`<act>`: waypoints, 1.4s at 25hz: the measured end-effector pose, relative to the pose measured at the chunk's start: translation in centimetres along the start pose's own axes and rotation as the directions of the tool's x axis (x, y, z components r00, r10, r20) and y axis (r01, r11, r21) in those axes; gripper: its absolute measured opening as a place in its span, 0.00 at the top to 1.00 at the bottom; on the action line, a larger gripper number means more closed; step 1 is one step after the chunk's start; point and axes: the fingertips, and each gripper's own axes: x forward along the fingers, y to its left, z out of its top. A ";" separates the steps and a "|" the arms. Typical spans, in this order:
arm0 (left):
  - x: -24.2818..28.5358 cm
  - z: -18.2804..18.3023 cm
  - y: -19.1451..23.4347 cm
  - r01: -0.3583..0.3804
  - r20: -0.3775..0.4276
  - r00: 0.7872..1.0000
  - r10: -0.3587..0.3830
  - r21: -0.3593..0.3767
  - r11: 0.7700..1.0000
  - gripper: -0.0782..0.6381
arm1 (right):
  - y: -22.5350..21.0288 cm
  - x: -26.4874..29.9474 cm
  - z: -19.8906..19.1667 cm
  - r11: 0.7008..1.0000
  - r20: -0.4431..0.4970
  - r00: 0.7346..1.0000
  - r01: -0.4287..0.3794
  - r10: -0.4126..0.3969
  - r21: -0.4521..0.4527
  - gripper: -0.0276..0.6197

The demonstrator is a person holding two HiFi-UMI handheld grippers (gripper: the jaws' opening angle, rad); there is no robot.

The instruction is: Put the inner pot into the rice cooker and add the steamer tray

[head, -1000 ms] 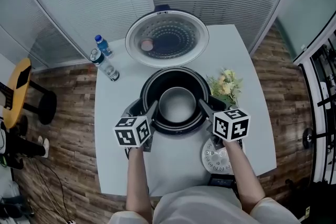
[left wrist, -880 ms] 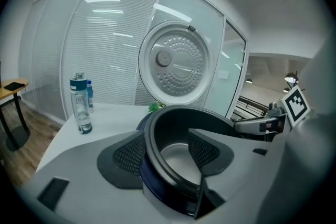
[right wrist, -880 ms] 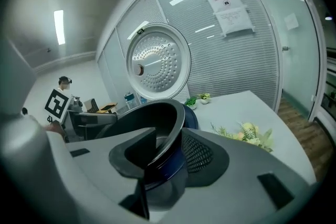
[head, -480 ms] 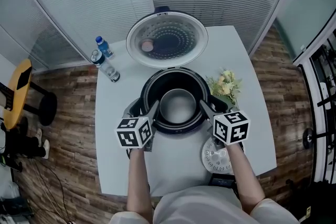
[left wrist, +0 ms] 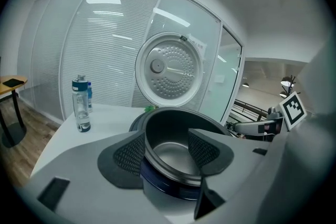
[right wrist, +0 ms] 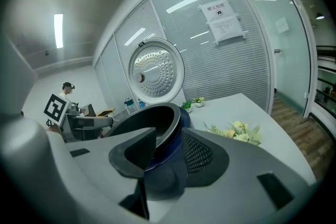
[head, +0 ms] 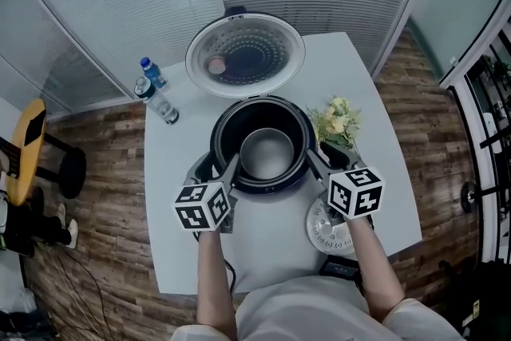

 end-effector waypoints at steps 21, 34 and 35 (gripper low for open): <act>-7.2 -1.8 -9.0 0.192 0.121 0.972 -0.203 0.096 0.977 0.55 | -0.6 -13.5 -6.4 0.976 0.089 0.976 0.187 -0.197 0.109 0.73; -8.8 -5.0 -15.4 0.373 0.120 0.918 -0.377 0.056 0.926 0.64 | -2.9 -20.0 -10.1 0.944 0.090 0.950 0.281 -0.299 0.171 0.73; -8.8 -5.4 -15.7 0.377 0.111 0.918 -0.381 0.056 0.924 0.64 | -3.1 -20.4 -10.5 0.941 0.088 0.948 0.289 -0.307 0.175 0.73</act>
